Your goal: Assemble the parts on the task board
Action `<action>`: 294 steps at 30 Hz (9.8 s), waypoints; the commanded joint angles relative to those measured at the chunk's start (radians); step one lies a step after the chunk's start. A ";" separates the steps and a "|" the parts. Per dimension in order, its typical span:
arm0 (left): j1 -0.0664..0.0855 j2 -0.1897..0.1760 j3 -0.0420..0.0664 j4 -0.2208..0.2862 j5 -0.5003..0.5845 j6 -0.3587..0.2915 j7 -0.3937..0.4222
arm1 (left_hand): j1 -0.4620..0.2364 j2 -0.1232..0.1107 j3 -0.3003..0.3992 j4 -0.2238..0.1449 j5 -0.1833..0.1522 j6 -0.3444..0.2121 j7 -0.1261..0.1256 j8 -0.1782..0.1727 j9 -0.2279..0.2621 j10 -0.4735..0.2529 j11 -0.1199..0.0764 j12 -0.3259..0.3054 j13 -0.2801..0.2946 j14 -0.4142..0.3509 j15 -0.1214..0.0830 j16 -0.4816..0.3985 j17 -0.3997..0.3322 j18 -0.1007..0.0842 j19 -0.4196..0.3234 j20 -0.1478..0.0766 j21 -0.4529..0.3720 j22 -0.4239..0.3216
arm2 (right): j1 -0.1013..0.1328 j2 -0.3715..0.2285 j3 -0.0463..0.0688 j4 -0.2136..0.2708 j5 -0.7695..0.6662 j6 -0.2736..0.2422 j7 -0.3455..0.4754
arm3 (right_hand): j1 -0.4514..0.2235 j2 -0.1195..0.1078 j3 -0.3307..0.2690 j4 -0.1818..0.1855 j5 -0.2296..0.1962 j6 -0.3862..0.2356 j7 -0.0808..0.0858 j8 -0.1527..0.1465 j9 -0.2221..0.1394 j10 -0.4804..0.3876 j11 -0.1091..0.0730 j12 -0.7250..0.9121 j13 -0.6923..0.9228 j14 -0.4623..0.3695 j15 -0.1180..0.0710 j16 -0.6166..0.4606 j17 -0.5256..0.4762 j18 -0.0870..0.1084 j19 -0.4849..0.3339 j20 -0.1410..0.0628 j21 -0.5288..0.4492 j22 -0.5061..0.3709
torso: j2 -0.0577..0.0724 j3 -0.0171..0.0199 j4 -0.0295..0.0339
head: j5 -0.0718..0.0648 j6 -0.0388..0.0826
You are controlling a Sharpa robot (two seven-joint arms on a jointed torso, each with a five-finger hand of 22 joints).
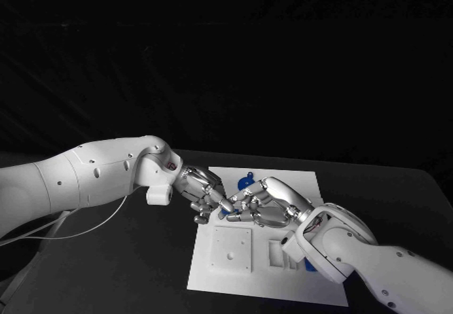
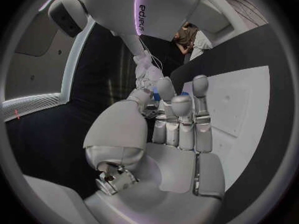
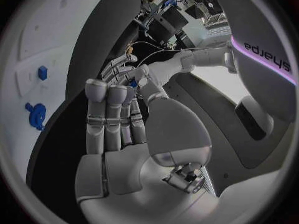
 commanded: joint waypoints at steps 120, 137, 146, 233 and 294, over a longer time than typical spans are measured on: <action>-0.032 0.000 -0.080 0.190 -0.075 -1.085 0.379 | -0.052 0.005 -0.392 0.236 0.188 -0.385 0.048 0.571 -0.429 -0.346 0.031 0.493 -0.037 -0.100 0.046 0.205 -0.020 0.048 -0.036 0.047 0.161 0.017 | 0.015 0.076 0.100 -0.199 0.015 -0.140 -0.176 | -0.020 -0.017 0.075 0.005 -0.035 0.048 -0.019 0.003 0.011 0.020 -0.007 -0.021 0.010 0.013 -0.009 -0.018 0.013 -0.015 0.012 -0.012 0.003 0.063 | 0.001 0.0014 -0.0002 | -0.061 0.048; -0.032 0.012 -0.080 0.185 -0.066 -1.051 0.366 | -0.040 0.056 -0.411 0.174 0.204 -0.382 0.044 0.571 -0.427 -0.346 0.028 0.491 -0.036 -0.099 0.044 0.205 -0.015 0.045 -0.039 0.045 0.166 0.017 | 0.016 0.084 0.101 -0.203 0.013 -0.135 -0.180 | -0.019 -0.017 0.075 0.004 -0.034 0.048 -0.019 0.003 0.011 0.020 -0.008 -0.022 0.009 0.014 -0.010 -0.018 0.013 -0.015 0.012 -0.012 0.002 0.062 | 0.000 0.0004 0.0006 | -0.061 0.046; -0.032 0.013 -0.080 0.184 -0.059 -1.032 0.367 | -0.025 0.066 -0.404 0.155 0.219 -0.374 0.038 0.576 -0.423 -0.344 0.025 0.490 -0.035 -0.099 0.041 0.206 -0.012 0.043 -0.039 0.043 0.167 0.017 | 0.017 0.085 0.101 -0.204 0.013 -0.134 -0.179 | -0.020 -0.018 0.077 0.004 -0.031 0.047 -0.018 0.003 0.011 0.020 -0.007 -0.023 0.008 0.014 -0.010 -0.020 0.013 -0.015 0.013 -0.012 -0.002 0.062 | 0.000 0.0000 -0.0003 | -0.061 0.044; -0.023 -0.043 -0.080 0.221 -0.363 -1.153 -0.009 | -0.086 0.115 -0.088 -0.188 0.687 -0.316 0.007 0.624 -0.253 -0.214 -0.021 0.385 0.000 0.031 -0.003 0.170 0.143 0.035 0.005 -0.002 0.214 0.012 | 0.091 -0.058 0.211 -0.372 0.159 -0.147 -0.109 | 0.017 -0.114 -0.217 0.153 0.133 -0.292 0.052 -0.001 -0.004 -0.071 0.050 0.023 -0.066 -0.060 0.037 -0.010 -0.030 0.023 -0.010 0.034 -0.250 0.031 | -0.023 0.0127 -0.0040 | -0.037 -0.001; -0.222 0.031 -0.081 0.255 -0.918 -1.427 -0.270 | -0.087 0.057 -0.090 -0.190 0.822 -0.236 -0.011 0.572 -0.250 -0.096 -0.034 0.277 0.103 0.113 -0.013 0.078 0.230 0.041 0.067 -0.006 0.201 0.020 | 0.134 0.037 0.213 -0.615 0.129 -0.148 -0.108 | 0.010 -0.088 -0.215 0.123 0.119 -0.267 0.051 0.000 -0.003 -0.068 0.047 0.025 -0.075 -0.058 0.035 -0.005 -0.032 0.021 -0.009 0.032 -0.224 0.034 | -0.082 0.0218 0.0103 | -0.034 -0.129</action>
